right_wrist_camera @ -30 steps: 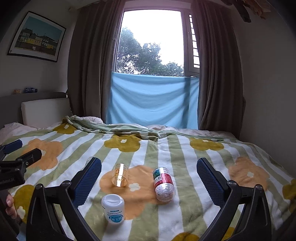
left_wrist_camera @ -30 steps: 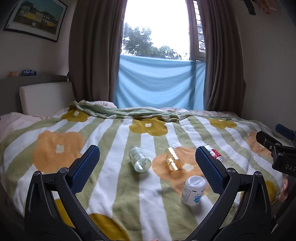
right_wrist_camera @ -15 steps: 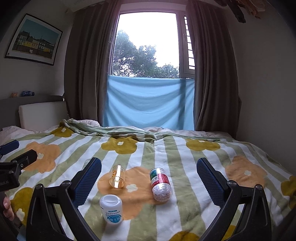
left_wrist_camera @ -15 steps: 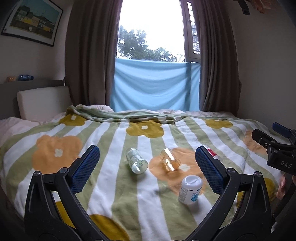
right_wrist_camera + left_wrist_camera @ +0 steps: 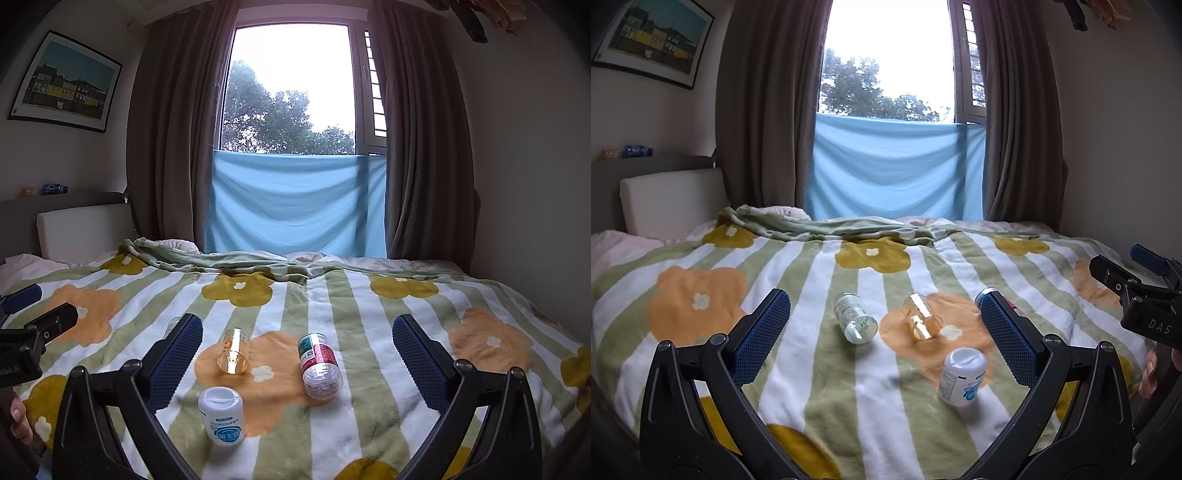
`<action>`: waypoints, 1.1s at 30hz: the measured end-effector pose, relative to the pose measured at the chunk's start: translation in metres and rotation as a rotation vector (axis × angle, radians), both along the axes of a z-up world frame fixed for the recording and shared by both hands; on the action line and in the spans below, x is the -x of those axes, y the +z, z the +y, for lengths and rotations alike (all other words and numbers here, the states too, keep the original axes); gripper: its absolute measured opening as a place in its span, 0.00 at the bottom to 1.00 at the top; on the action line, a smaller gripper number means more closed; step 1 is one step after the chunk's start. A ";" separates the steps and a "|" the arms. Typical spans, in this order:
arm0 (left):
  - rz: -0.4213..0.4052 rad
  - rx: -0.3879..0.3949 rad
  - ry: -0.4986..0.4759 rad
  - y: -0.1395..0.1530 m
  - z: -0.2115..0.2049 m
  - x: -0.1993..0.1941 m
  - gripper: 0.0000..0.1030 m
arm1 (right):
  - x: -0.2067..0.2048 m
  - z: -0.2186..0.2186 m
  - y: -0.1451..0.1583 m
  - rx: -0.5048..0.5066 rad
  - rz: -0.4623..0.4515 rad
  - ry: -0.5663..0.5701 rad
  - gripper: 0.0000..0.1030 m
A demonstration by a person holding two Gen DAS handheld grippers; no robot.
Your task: Flip cup upside down
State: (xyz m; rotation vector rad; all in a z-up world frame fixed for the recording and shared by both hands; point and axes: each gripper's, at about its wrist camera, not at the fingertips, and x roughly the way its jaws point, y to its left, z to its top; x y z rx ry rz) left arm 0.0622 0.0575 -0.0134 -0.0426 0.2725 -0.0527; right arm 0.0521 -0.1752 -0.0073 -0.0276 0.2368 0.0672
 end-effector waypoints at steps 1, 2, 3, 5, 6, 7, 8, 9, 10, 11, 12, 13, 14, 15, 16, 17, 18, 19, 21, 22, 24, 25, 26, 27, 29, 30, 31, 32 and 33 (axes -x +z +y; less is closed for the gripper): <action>0.001 0.000 0.000 0.000 0.000 0.000 1.00 | 0.000 0.000 0.000 0.000 0.000 0.000 1.00; 0.001 0.000 0.000 0.000 0.000 0.000 1.00 | 0.000 0.000 0.000 0.000 0.000 -0.001 1.00; 0.001 0.000 0.000 0.000 0.000 0.000 1.00 | 0.000 0.000 0.000 -0.001 0.001 -0.002 1.00; 0.000 -0.001 0.001 0.000 0.000 0.000 1.00 | 0.000 -0.001 0.000 -0.006 0.001 -0.003 1.00; 0.000 0.000 -0.001 0.000 0.000 0.000 1.00 | 0.000 -0.001 0.000 -0.005 0.001 -0.004 1.00; 0.000 0.000 -0.002 0.000 0.000 0.000 1.00 | 0.000 -0.001 0.000 -0.006 0.002 -0.004 1.00; 0.000 -0.001 -0.001 0.000 0.000 0.000 1.00 | 0.000 -0.002 0.000 -0.007 0.003 -0.003 1.00; 0.000 -0.002 0.000 0.000 0.000 0.000 1.00 | 0.001 -0.002 0.000 -0.006 0.002 -0.004 1.00; 0.000 -0.002 0.000 0.000 0.000 0.000 1.00 | 0.000 -0.002 0.000 -0.006 0.002 -0.004 1.00; 0.000 -0.003 0.000 0.000 0.000 0.000 1.00 | 0.000 -0.002 0.000 -0.006 0.002 -0.003 1.00; -0.001 -0.003 0.000 0.000 0.000 0.000 1.00 | 0.001 -0.002 0.000 -0.006 0.002 -0.004 1.00; -0.001 -0.003 0.000 0.001 0.000 0.000 1.00 | 0.001 -0.002 0.000 -0.006 0.001 -0.004 1.00; -0.001 -0.003 0.000 0.001 0.000 0.000 1.00 | 0.001 -0.002 0.000 -0.007 0.001 -0.004 1.00; -0.001 -0.002 -0.001 0.001 0.000 0.000 1.00 | 0.000 -0.002 0.000 -0.007 0.002 -0.004 1.00; -0.001 -0.002 -0.001 0.000 -0.001 0.000 1.00 | 0.001 -0.002 0.000 -0.007 0.003 -0.004 1.00; -0.001 -0.002 0.000 0.000 -0.001 0.000 1.00 | 0.000 -0.002 0.000 -0.006 0.002 -0.005 1.00; -0.001 -0.003 -0.001 0.000 -0.001 0.000 1.00 | 0.000 -0.002 0.000 -0.006 0.002 -0.005 1.00; 0.000 -0.004 -0.001 0.000 -0.001 0.000 1.00 | 0.000 -0.002 0.000 -0.007 0.002 -0.005 1.00; 0.000 -0.005 -0.001 0.001 -0.001 0.000 1.00 | 0.000 -0.002 0.000 -0.008 0.003 -0.005 1.00; -0.001 -0.004 -0.001 0.000 -0.001 0.000 1.00 | 0.000 -0.002 0.000 -0.007 0.002 -0.005 1.00; -0.001 -0.004 -0.001 0.001 -0.001 0.000 1.00 | 0.000 -0.003 0.000 -0.009 0.002 -0.004 1.00; -0.002 -0.004 -0.002 0.001 -0.001 0.000 1.00 | 0.000 -0.003 0.000 -0.011 0.003 -0.003 1.00; -0.003 -0.003 -0.003 0.002 -0.001 0.000 1.00 | 0.000 -0.002 -0.001 -0.010 0.004 -0.003 1.00; -0.003 -0.003 -0.005 0.002 -0.001 0.000 1.00 | 0.000 -0.002 -0.001 -0.010 0.003 -0.004 1.00; -0.004 -0.008 -0.008 0.003 -0.001 0.001 1.00 | 0.000 -0.002 -0.001 -0.011 0.006 -0.002 1.00; -0.005 -0.008 -0.007 0.003 -0.001 0.001 1.00 | 0.000 -0.003 -0.002 -0.011 0.009 -0.002 1.00; -0.007 -0.012 -0.005 0.003 0.000 0.001 1.00 | 0.000 -0.003 -0.003 -0.011 0.009 -0.004 1.00; -0.009 -0.016 -0.004 0.003 -0.001 0.001 1.00 | 0.000 -0.003 -0.003 -0.012 0.010 -0.003 1.00; -0.011 -0.020 -0.004 0.004 -0.001 0.001 1.00 | 0.001 -0.003 -0.003 -0.013 0.011 -0.002 1.00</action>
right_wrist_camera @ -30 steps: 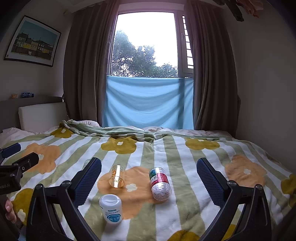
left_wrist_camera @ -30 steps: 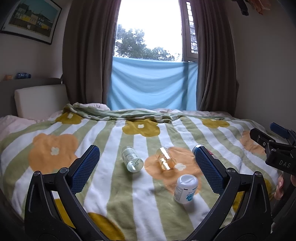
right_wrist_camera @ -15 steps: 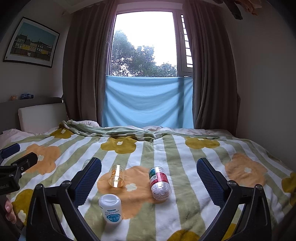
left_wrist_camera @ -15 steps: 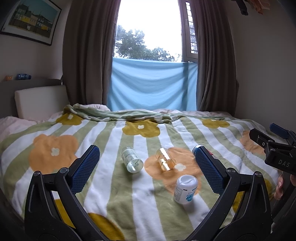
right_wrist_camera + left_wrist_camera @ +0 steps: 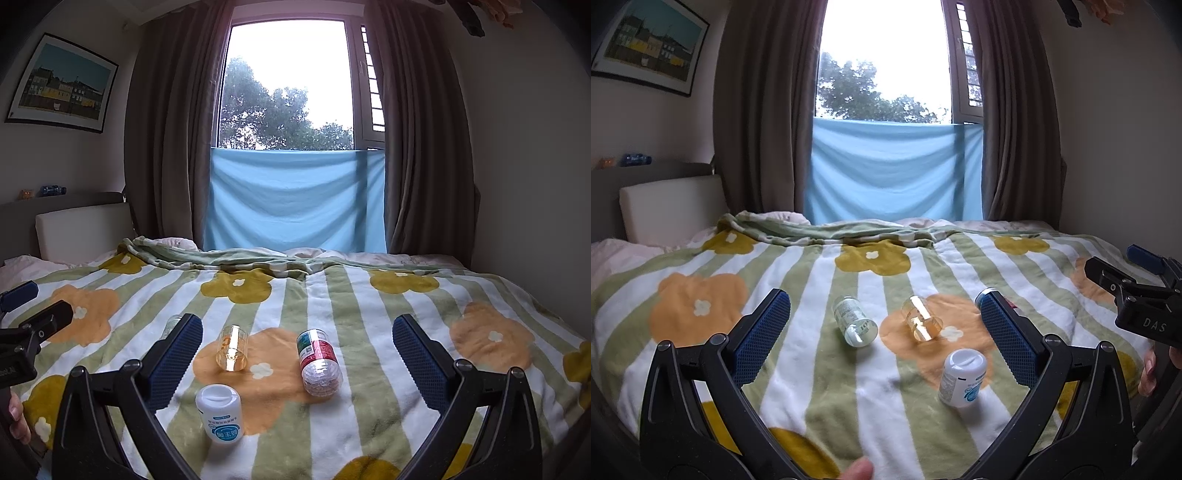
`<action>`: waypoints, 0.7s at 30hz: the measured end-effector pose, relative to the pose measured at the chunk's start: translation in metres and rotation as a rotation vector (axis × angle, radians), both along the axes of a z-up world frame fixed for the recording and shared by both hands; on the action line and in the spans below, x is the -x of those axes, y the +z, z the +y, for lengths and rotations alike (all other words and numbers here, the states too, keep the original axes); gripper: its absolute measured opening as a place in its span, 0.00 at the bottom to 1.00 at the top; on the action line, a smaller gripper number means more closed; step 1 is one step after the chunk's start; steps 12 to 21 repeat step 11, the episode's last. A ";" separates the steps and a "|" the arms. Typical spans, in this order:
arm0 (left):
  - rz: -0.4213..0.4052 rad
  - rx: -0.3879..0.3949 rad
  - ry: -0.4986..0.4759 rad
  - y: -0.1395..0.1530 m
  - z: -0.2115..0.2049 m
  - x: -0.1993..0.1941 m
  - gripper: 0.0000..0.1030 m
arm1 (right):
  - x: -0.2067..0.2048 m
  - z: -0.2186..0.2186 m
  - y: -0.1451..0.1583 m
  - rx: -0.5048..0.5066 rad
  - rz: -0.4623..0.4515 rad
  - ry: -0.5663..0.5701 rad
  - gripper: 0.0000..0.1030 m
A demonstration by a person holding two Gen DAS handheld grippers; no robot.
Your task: Flip cup upside down
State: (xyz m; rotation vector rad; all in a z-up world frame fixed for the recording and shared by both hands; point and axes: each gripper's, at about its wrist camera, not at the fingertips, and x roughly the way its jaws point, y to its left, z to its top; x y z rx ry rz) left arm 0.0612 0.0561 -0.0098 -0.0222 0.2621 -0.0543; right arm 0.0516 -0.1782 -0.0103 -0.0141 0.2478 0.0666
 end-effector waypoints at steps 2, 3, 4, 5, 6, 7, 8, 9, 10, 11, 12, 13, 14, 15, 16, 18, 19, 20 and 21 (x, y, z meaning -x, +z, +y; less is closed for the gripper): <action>-0.006 -0.005 -0.007 0.001 0.000 0.000 1.00 | 0.000 0.000 0.000 0.002 -0.002 -0.001 1.00; -0.009 -0.005 -0.008 0.001 0.000 0.000 1.00 | -0.001 0.000 0.000 0.001 -0.001 0.000 1.00; -0.014 -0.002 -0.009 0.002 0.000 0.001 1.00 | 0.000 0.000 0.000 0.001 0.000 0.001 1.00; -0.018 0.003 -0.012 0.002 0.001 0.001 1.00 | 0.000 0.000 0.000 0.000 -0.002 0.000 1.00; -0.021 0.010 -0.017 0.002 0.001 0.001 1.00 | -0.001 0.000 0.000 0.000 -0.002 0.000 1.00; -0.025 0.017 -0.018 0.002 0.002 0.001 1.00 | -0.001 0.000 0.000 0.000 0.000 0.001 1.00; -0.031 0.020 -0.015 0.002 0.002 0.001 1.00 | -0.001 0.000 0.000 0.000 0.003 0.003 1.00; -0.035 0.021 -0.012 0.002 0.002 0.002 1.00 | -0.002 0.000 -0.002 -0.001 0.005 0.003 1.00; -0.039 0.020 -0.007 0.002 0.002 0.002 1.00 | -0.001 0.001 -0.003 -0.001 0.005 0.003 1.00; -0.042 0.020 -0.001 0.003 0.003 0.002 1.00 | -0.002 0.001 -0.003 -0.002 0.006 0.003 1.00; -0.042 0.020 -0.001 0.003 0.003 0.002 1.00 | -0.002 0.001 -0.003 -0.002 0.006 0.003 1.00; -0.042 0.020 -0.001 0.003 0.003 0.002 1.00 | -0.002 0.001 -0.003 -0.002 0.006 0.003 1.00; -0.042 0.020 -0.001 0.003 0.003 0.002 1.00 | -0.002 0.001 -0.003 -0.002 0.006 0.003 1.00; -0.042 0.020 -0.001 0.003 0.003 0.002 1.00 | -0.002 0.001 -0.003 -0.002 0.006 0.003 1.00; -0.042 0.020 -0.001 0.003 0.003 0.002 1.00 | -0.002 0.001 -0.003 -0.002 0.006 0.003 1.00; -0.042 0.020 -0.001 0.003 0.003 0.002 1.00 | -0.002 0.001 -0.003 -0.002 0.006 0.003 1.00; -0.042 0.020 -0.001 0.003 0.003 0.002 1.00 | -0.002 0.001 -0.003 -0.002 0.006 0.003 1.00; -0.042 0.020 -0.001 0.003 0.003 0.002 1.00 | -0.002 0.001 -0.003 -0.002 0.006 0.003 1.00; -0.042 0.020 -0.001 0.003 0.003 0.002 1.00 | -0.002 0.001 -0.003 -0.002 0.006 0.003 1.00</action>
